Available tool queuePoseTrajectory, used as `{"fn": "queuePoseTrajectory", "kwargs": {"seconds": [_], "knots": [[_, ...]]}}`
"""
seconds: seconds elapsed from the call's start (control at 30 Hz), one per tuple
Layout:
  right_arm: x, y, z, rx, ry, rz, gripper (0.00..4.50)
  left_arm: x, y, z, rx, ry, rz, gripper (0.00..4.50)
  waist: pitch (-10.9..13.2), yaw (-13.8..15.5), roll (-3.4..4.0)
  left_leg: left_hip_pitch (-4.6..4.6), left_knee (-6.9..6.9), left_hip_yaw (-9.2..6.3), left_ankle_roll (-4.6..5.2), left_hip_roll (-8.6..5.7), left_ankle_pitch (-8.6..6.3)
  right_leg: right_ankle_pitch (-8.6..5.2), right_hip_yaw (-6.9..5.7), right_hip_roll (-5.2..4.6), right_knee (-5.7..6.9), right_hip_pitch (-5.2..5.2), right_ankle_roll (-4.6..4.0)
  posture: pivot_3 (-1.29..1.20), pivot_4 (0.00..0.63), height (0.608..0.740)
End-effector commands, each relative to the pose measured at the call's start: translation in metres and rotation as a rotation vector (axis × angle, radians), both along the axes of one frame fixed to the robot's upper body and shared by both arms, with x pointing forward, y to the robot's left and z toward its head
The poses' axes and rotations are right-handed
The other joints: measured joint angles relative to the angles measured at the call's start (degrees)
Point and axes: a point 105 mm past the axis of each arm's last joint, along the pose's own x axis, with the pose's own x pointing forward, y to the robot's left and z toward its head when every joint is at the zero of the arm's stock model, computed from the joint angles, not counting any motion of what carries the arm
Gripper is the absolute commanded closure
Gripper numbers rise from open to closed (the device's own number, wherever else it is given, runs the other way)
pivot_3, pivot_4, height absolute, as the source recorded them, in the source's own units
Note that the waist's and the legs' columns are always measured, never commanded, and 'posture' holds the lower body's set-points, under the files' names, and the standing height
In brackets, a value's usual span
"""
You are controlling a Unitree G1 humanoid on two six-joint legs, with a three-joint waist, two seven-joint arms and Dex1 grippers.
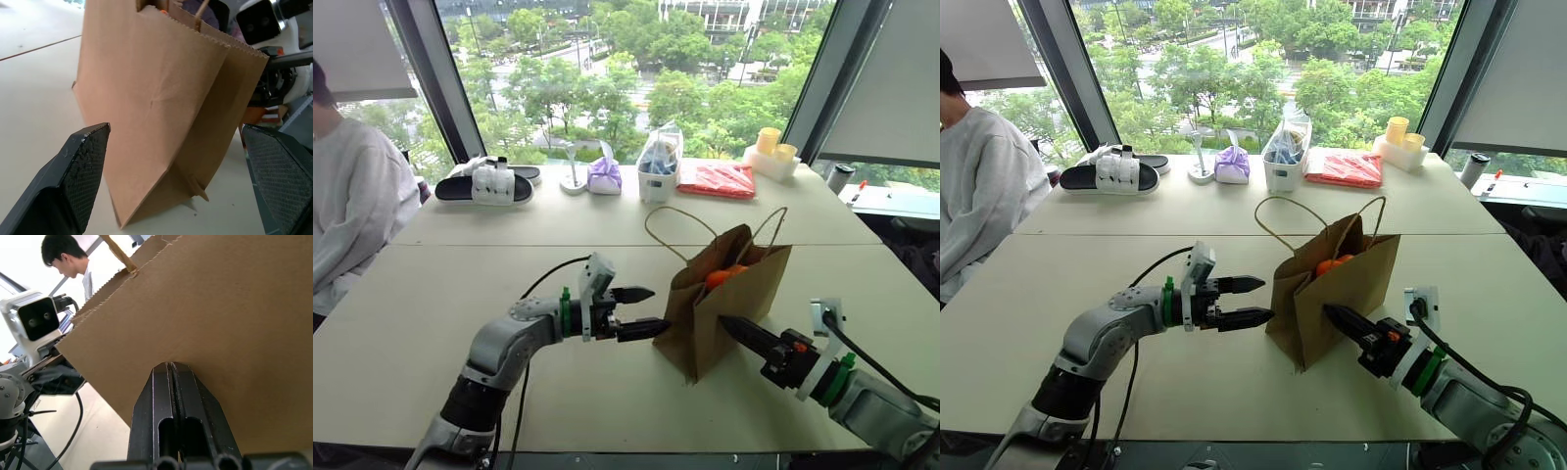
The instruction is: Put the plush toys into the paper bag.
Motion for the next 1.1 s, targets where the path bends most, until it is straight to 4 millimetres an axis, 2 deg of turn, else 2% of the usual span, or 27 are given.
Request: {"fn": "queuePoseTrajectory", "kwargs": {"seconds": [0.03,0.3,0.47,0.53,0.6,0.73,0.8,0.83,0.93,1.1], "knots": [[0.000,0.005,0.008,0.001,-0.032,0.012,4.48,-0.009,-0.017,0.018,-0.032,-0.079,-0.060,0.08,0.00,0.00,0.00,0.00,0.01,0.00,0.00,0.00,0.00,0.00,-0.01,0.00,0.00,0.01,0.00,0.00,0.150,0.740],[-0.002,0.012,0.010,0.003,-0.035,0.029,4.48,-0.020,-0.040,0.013,-0.019,-0.102,-0.104,0.08,0.00,-0.01,-0.01,0.00,0.03,0.04,0.01,-0.01,0.00,0.00,-0.02,0.01,0.00,0.03,0.01,0.00,0.150,0.740],[-0.002,0.014,0.011,0.004,-0.039,0.033,4.48,-0.014,-0.046,0.006,0.012,-0.113,-0.071,0.08,0.00,-0.01,0.00,0.01,0.03,0.04,0.01,-0.01,0.00,0.00,-0.03,0.02,0.00,0.03,0.01,0.00,0.150,0.740],[-0.003,0.014,0.013,0.008,-0.044,0.035,4.50,-0.009,-0.047,0.003,0.024,-0.119,-0.036,0.65,0.00,0.01,0.00,0.01,0.03,0.04,0.01,-0.01,0.00,0.00,-0.03,0.02,0.00,0.04,0.02,0.00,0.150,0.740],[-0.004,0.013,0.016,0.027,-0.055,0.035,4.50,-0.004,-0.050,-0.002,0.045,-0.129,-0.009,1.45,0.00,0.02,-0.01,0.01,0.05,0.04,0.01,-0.01,0.00,0.00,-0.03,0.02,0.00,0.04,0.03,0.00,0.150,0.740],[-0.004,0.005,0.024,0.072,-0.072,0.019,4.50,-0.006,-0.055,-0.005,0.051,-0.142,-0.019,3.45,0.00,0.08,-0.01,0.00,0.05,0.03,0.01,-0.01,0.00,0.01,-0.03,0.02,0.00,0.05,0.03,0.00,0.150,0.740],[-0.006,0.004,0.025,0.077,-0.071,0.024,4.50,-0.005,-0.058,-0.004,0.043,-0.145,-0.016,4.29,0.00,0.12,-0.01,0.00,0.07,0.02,0.02,-0.02,-0.01,0.01,-0.04,0.02,-0.01,0.08,0.04,0.00,0.150,0.740],[-0.007,0.004,0.026,0.086,-0.071,0.029,4.50,-0.004,-0.058,-0.003,0.039,-0.147,-0.012,4.43,0.00,0.09,-0.01,0.00,0.07,0.02,0.02,-0.02,-0.01,0.01,-0.04,0.02,-0.02,0.08,0.04,0.00,0.150,0.740],[-0.011,0.001,0.027,0.122,-0.072,0.017,4.50,0.003,-0.059,0.005,0.011,-0.163,0.016,4.43,0.00,0.10,-0.01,0.00,0.07,0.02,0.03,-0.01,-0.02,0.01,-0.05,0.03,0.00,0.07,0.04,0.00,0.150,0.740],[-0.020,-0.006,0.021,0.161,-0.047,0.005,4.50,0.008,-0.051,0.039,-0.093,-0.249,-0.037,4.43,0.01,0.06,-0.01,0.00,0.06,0.02,0.03,-0.01,-0.02,0.09,-0.07,0.04,0.00,0.07,0.20,0.00,0.150,0.740]]}}
